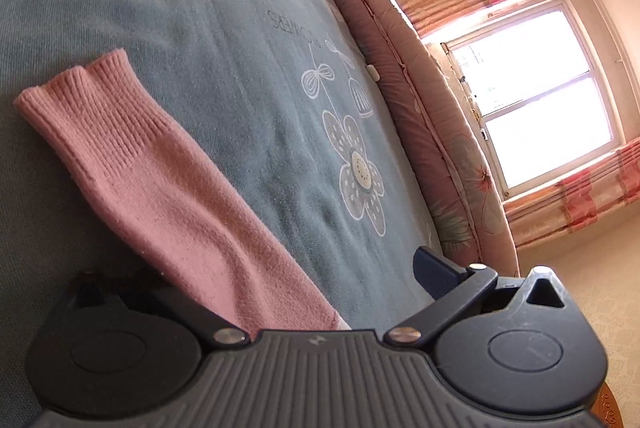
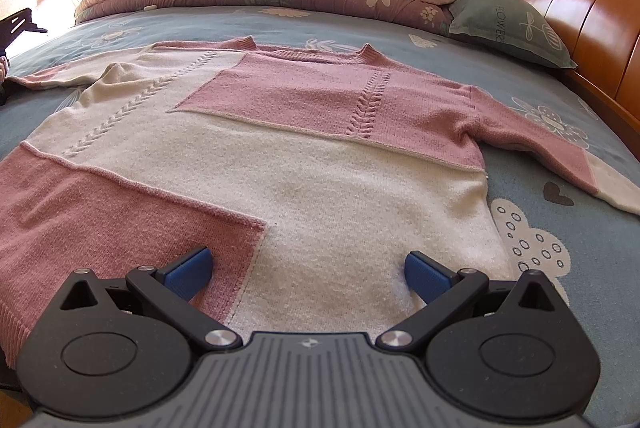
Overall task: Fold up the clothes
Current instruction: 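Close the left gripper on the pink sleeve cuff, then lift the cuff with the left gripper and carry it across the body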
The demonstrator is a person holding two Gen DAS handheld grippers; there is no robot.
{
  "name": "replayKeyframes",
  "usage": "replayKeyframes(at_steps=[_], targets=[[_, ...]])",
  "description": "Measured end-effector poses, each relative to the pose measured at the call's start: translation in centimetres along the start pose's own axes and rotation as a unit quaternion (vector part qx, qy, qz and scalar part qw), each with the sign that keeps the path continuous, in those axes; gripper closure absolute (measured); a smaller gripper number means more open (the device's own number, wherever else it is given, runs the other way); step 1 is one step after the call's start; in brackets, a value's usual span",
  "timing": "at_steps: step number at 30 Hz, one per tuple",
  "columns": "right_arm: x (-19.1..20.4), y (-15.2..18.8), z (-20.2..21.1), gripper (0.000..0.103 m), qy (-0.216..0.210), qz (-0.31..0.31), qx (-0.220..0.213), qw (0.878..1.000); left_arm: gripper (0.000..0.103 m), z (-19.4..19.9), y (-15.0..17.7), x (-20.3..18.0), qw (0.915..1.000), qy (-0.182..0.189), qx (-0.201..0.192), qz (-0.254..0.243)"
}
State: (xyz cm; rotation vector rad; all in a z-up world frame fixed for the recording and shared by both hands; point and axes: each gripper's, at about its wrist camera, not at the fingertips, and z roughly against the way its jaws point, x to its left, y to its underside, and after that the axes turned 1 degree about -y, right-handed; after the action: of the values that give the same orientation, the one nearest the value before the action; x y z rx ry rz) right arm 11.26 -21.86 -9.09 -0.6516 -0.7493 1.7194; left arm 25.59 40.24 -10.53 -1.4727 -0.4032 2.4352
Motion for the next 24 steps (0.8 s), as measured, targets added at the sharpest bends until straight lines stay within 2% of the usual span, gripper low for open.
replayKeyframes(at_steps=[2, 10, 15, 20, 21, 24], targets=[[0.0, 0.0, 0.0, 0.0, 0.0, 0.0, 0.0, 1.0, 0.001, 0.4, 0.5, -0.1, 1.0, 0.005, -0.005, -0.007], [0.1, -0.1, -0.1, 0.0, 0.001, 0.002, 0.0, 1.0, 0.001, 1.3, 0.0, -1.7, 0.9974, 0.071, 0.003, -0.003], [0.2, -0.2, -0.1, 0.0, 0.004, 0.005, 0.003, 1.0, 0.001, 1.5, 0.3, -4.2, 0.9959, 0.088, 0.019, -0.012], [1.4, -1.3, 0.4, 0.0, 0.01, 0.058, 0.012, 0.998, 0.001, 2.6, 1.3, -6.7, 0.9941, 0.098, 0.035, -0.03], [1.6, -1.8, 0.7, 0.0, -0.002, 0.064, 0.012, 0.998, 0.001, 2.7, 1.4, -7.3, 0.9937, 0.1, 0.038, -0.034], [2.2, -4.0, 1.8, 0.0, -0.082, 0.049, -0.01, 0.995, 0.001, 3.3, 1.9, -8.9, 0.9926, 0.101, 0.049, -0.047]])
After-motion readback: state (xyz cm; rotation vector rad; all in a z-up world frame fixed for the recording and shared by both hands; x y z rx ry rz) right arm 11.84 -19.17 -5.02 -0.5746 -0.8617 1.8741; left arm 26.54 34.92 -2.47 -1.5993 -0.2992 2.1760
